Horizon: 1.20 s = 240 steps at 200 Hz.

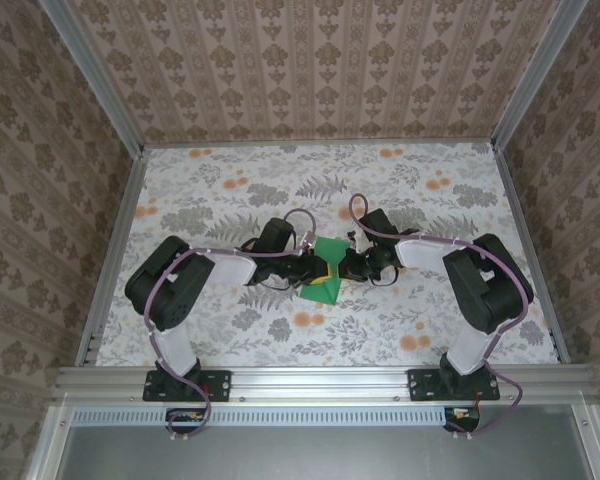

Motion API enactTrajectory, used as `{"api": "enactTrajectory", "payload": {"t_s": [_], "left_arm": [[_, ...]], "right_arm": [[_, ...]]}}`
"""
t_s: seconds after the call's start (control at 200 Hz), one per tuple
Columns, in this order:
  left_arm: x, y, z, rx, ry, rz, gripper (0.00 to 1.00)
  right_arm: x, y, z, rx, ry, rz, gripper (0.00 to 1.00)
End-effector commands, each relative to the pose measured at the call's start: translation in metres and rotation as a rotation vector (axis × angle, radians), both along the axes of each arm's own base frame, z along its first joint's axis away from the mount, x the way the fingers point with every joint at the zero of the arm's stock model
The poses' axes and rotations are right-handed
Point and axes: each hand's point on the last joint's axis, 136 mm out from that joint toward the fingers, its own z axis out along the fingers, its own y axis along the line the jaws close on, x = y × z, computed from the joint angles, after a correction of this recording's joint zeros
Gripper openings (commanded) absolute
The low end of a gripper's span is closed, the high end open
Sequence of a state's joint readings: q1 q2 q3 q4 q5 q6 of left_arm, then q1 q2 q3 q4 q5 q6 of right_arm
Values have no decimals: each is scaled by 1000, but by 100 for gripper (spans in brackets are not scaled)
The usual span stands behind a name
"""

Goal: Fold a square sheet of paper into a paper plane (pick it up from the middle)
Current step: Fold the triangle a second time at the center of the table.

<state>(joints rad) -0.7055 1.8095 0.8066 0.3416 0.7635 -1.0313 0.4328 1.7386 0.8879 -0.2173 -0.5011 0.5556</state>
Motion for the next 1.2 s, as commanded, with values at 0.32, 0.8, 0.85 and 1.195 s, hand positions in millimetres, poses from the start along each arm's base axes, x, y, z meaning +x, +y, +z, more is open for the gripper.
{"api": "enactTrajectory", "payload": {"t_s": [0.32, 0.8, 0.85, 1.195], "left_arm": [[-1, -6, -9, 28, 3, -55, 12], [-3, -6, -19, 55, 23, -60, 11], [-3, -5, -21, 59, 28, -60, 12], [-6, 1, -33, 102, 47, -49, 11]], "right_arm": [[5, -2, -8, -54, 11, 12, 8], [7, -4, -11, -72, 15, 8, 8], [7, -5, -11, -75, 16, 8, 8], [8, -7, -15, -94, 25, -1, 8]]}}
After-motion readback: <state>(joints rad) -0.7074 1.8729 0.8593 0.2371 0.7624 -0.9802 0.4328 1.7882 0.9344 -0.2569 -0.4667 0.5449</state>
